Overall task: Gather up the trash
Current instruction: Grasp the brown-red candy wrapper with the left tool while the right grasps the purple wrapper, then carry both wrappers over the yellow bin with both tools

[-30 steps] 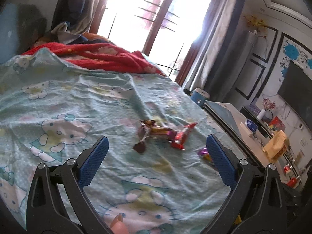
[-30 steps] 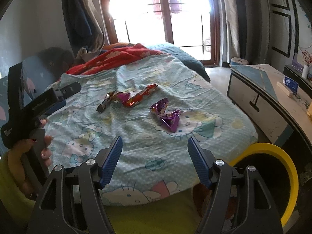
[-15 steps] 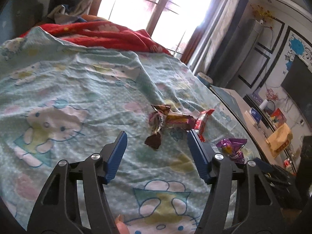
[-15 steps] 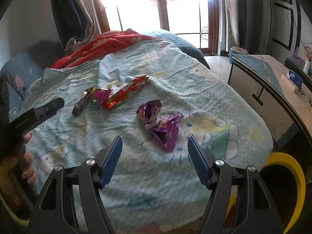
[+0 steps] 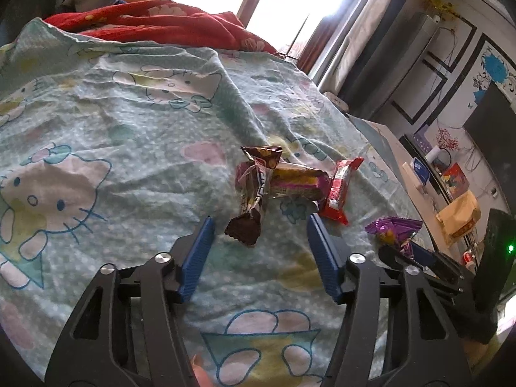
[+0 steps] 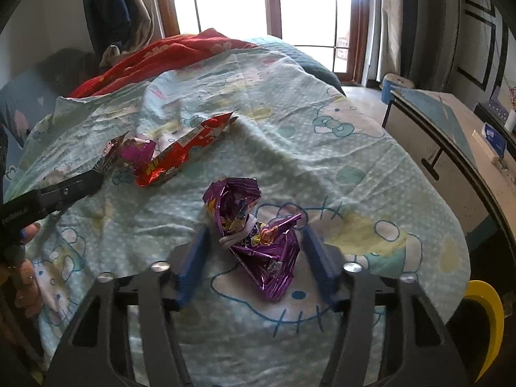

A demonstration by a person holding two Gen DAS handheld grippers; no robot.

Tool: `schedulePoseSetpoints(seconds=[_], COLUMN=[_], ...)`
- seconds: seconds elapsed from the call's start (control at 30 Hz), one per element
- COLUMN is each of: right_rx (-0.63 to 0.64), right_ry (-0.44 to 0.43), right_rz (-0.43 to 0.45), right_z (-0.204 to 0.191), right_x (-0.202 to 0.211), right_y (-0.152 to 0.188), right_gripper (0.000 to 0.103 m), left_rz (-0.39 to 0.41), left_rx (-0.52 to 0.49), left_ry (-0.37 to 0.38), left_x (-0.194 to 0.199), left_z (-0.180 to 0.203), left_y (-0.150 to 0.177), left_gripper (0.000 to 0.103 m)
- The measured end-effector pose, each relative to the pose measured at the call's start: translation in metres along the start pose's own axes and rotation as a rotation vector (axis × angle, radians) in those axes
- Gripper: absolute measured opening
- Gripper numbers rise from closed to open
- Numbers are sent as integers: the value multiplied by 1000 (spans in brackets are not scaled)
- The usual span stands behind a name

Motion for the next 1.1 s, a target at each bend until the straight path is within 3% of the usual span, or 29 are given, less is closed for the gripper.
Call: schedulePoseSetpoints(seconds=[0.2, 0.5, 0.87, 1.1], right_rx=[-1, -36, -46, -66], right_ry=[16, -29, -79, -78], right_rz=[28, 35, 38, 69], right_z=[-1, -8, -20, -13], right_x=[10, 27, 44, 62], right_y=[10, 29, 35, 32], right_gripper=[39, 38, 37, 37], left_rz=[-2, 3, 106, 115], left_rx=[31, 85, 19, -32], left_ry=[1, 20, 27, 76], left_x=[1, 4, 36, 49], left_z=[-7, -18, -2, 28], left_y=[-1, -3, 0, 5], left_gripper=[38, 11, 10, 10])
Point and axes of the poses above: each gripper's, at about its wrist camera, not at the fingertips, and x roughly against the way its jaws point, z to its right, y to its underside, the point moved 4 cm from there along -x, roughly the way its jaws point, and after that the axes turned 4 degrees about -y, right-handed, at the moved point
